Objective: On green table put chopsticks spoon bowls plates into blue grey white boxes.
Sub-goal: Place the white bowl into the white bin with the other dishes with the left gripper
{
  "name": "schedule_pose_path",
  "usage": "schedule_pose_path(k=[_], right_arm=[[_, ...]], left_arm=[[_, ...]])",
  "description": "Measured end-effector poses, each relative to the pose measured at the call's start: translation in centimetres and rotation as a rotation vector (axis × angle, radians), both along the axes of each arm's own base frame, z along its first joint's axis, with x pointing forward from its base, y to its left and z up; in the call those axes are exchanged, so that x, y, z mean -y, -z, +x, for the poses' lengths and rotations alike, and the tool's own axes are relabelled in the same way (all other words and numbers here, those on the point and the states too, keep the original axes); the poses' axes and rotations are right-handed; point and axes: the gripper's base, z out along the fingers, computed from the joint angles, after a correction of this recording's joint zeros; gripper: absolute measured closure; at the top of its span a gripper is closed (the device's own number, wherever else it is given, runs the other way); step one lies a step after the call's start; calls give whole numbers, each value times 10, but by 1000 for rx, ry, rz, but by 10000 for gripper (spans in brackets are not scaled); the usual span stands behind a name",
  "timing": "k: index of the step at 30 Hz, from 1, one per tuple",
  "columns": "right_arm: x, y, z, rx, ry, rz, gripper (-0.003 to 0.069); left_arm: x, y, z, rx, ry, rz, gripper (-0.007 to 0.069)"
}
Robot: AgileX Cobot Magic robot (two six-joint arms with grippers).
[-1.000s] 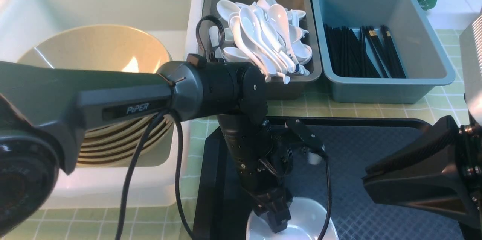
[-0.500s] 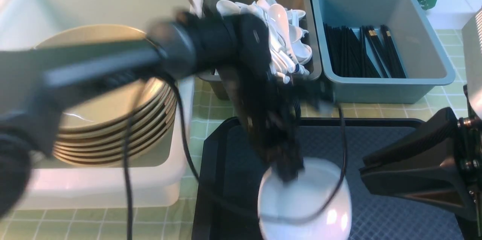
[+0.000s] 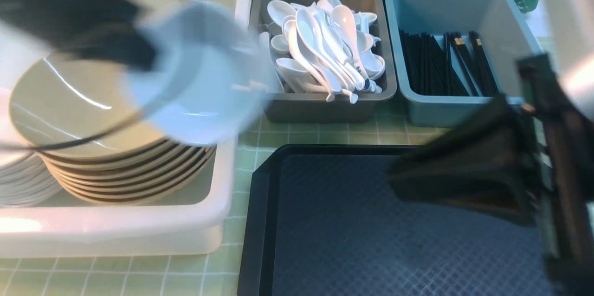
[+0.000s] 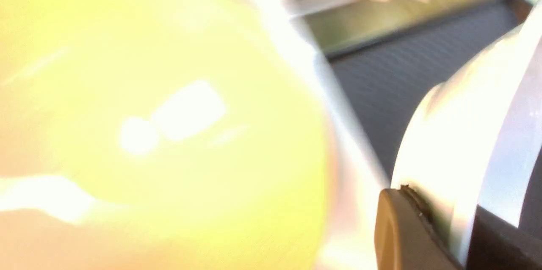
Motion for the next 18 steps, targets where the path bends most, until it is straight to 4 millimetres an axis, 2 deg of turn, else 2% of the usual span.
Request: schedule_pose_path(k=[1, 5, 9, 14, 18], right_arm=[[-7, -3, 4, 10, -23, -4, 634], [-34, -9, 13, 21, -106, -8, 638], [-65, -9, 16, 2, -200, -22, 638], [-94, 4, 13, -42, -292, -61, 638], [-98, 7, 11, -50, -308, -70, 638]], left_arm=[[-21, 2, -16, -2, -109, -16, 609], [-78, 10, -52, 43, -524, -65, 609], [-113, 16, -73, 103, -837, -32, 609], [-139, 27, -69, 100, -1017, 49, 609], [-155, 41, -55, 65, -1053, 87, 609]])
